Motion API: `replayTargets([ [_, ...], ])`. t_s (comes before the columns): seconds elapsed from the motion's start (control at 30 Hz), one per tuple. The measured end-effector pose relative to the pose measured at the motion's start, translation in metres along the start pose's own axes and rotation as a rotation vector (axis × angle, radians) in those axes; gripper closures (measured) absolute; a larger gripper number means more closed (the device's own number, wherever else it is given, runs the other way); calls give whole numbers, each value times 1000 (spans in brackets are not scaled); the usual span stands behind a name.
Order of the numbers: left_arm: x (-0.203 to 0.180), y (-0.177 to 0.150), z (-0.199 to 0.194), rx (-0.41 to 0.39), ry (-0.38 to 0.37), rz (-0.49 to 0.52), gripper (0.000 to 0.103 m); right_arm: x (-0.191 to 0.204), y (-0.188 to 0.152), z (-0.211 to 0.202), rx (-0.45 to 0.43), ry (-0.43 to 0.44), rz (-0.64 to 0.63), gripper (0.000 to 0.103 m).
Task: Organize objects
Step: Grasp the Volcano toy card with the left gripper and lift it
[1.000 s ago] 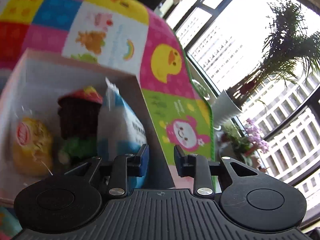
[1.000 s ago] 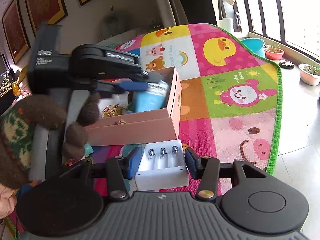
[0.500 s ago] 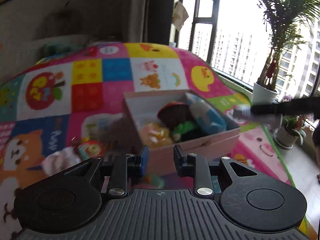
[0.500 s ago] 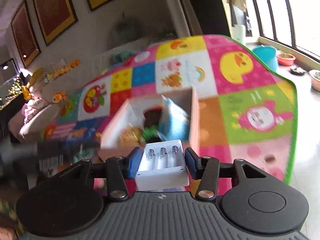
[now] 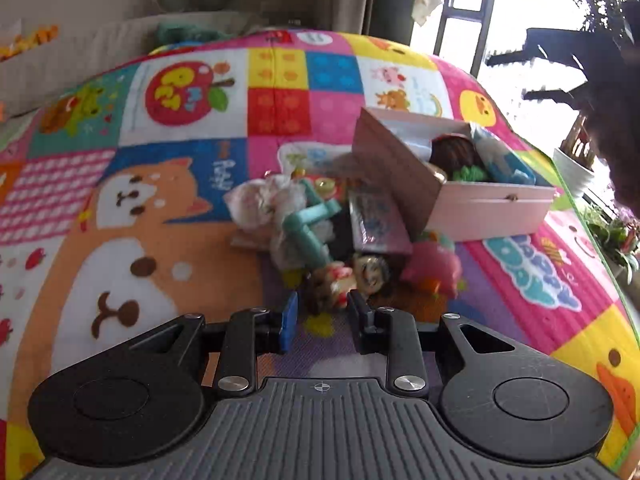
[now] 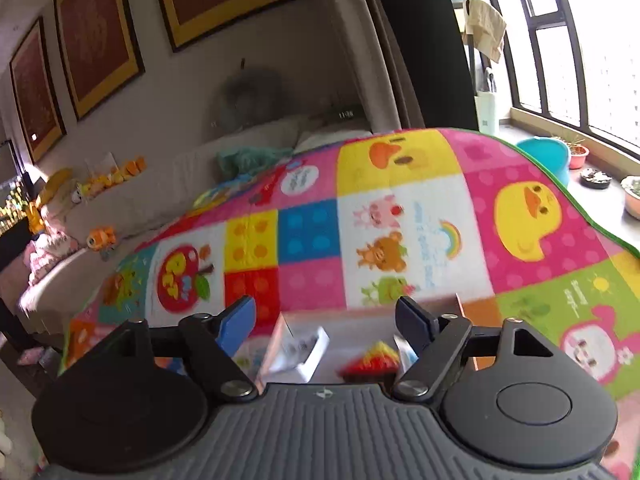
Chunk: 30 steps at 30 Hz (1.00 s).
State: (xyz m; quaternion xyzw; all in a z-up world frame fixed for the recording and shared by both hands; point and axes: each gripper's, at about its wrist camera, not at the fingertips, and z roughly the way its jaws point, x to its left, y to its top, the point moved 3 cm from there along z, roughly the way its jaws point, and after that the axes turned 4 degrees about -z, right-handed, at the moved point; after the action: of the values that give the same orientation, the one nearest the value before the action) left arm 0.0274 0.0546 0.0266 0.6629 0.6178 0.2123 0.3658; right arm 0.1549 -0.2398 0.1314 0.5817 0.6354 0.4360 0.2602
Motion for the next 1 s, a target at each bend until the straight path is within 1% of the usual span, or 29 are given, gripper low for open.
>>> replayTargets([
  [0.07, 1, -1, -1, -5, -18, -4, 73, 1, -29, -11, 31, -37, -44, 16],
  [0.17, -7, 4, -3, -30, -74, -21, 73, 5, -78, -25, 82, -89, -109, 9],
  [0.23, -16, 12, 0, -51, -87, -16, 73, 8, -109, -32, 124, -114, -140, 2],
  [0.33, -29, 31, 14, -70, -74, -16, 73, 10, -146, -30, 188, -134, -152, 2],
  [0.4, -35, 44, 29, -53, -84, -32, 73, 11, -161, -26, 211, -145, -139, 2],
  [0.47, -41, 54, 47, -7, -82, -30, 73, 12, -167, -24, 223, -144, -119, 2],
  [0.57, -49, 58, 72, 75, -48, -5, 73, 9, -167, -29, 205, -138, -103, 0],
  [0.63, -55, 60, 79, 76, -31, 20, 72, 4, -169, -28, 217, -124, -67, 0],
  [0.7, -60, 63, 87, 82, -30, 26, 71, 2, -170, -29, 210, -120, -58, 0],
  [0.8, -62, 69, 100, 65, 1, 52, 68, 6, -170, -25, 217, -132, -77, 0],
  [0.9, -61, 77, 111, 61, 30, 52, 65, 10, -172, -23, 228, -143, -109, 0],
  [1.0, -62, 80, 116, 67, 33, 65, 65, 13, -173, -21, 237, -156, -129, 0],
])
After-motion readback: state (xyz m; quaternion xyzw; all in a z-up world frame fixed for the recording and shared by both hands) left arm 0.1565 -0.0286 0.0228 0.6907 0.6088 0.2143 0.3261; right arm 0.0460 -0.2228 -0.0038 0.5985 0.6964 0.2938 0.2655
